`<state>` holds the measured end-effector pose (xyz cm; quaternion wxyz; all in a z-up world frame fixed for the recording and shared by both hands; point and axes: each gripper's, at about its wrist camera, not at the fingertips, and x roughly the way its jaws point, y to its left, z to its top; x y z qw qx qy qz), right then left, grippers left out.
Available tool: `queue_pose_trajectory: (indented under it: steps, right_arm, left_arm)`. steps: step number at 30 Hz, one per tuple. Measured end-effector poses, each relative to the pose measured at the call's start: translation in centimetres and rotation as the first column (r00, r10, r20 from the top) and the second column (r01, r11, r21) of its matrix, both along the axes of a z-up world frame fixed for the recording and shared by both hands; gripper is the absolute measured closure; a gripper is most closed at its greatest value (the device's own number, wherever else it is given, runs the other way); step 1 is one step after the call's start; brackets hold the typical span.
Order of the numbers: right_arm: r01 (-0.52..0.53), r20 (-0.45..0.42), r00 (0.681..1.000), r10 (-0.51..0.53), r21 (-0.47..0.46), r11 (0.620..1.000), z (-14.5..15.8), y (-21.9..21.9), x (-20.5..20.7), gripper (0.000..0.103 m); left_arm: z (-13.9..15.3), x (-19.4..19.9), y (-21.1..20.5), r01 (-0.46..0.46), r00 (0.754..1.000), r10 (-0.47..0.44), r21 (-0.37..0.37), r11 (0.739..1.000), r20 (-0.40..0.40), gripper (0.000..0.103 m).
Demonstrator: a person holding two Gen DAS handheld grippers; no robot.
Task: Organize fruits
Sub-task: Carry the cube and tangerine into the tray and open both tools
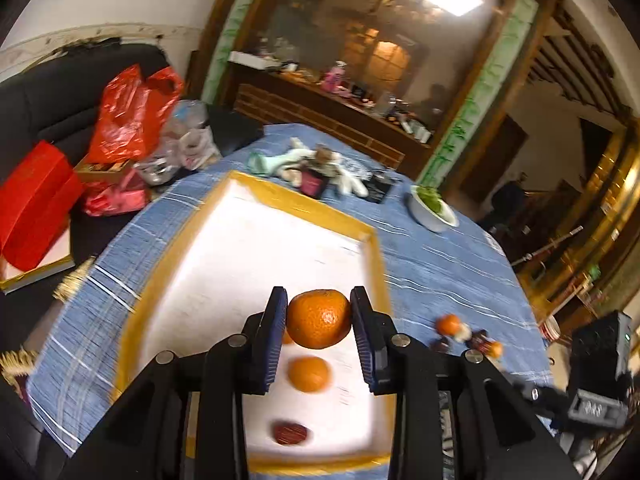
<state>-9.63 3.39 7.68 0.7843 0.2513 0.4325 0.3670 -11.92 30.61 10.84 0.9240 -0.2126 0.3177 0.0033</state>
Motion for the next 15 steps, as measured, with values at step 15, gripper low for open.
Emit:
queue_pose_trajectory:
  steps: [15]
  right_arm:
    - [-0.122,0.098,0.979,0.176,-0.405,0.906,-3.8,13.0,0.0,0.058]
  left_arm:
    - [-5.2,2.0,4.7,-0.11,0.985,0.117,0.058,0.992,-0.13,0.07]
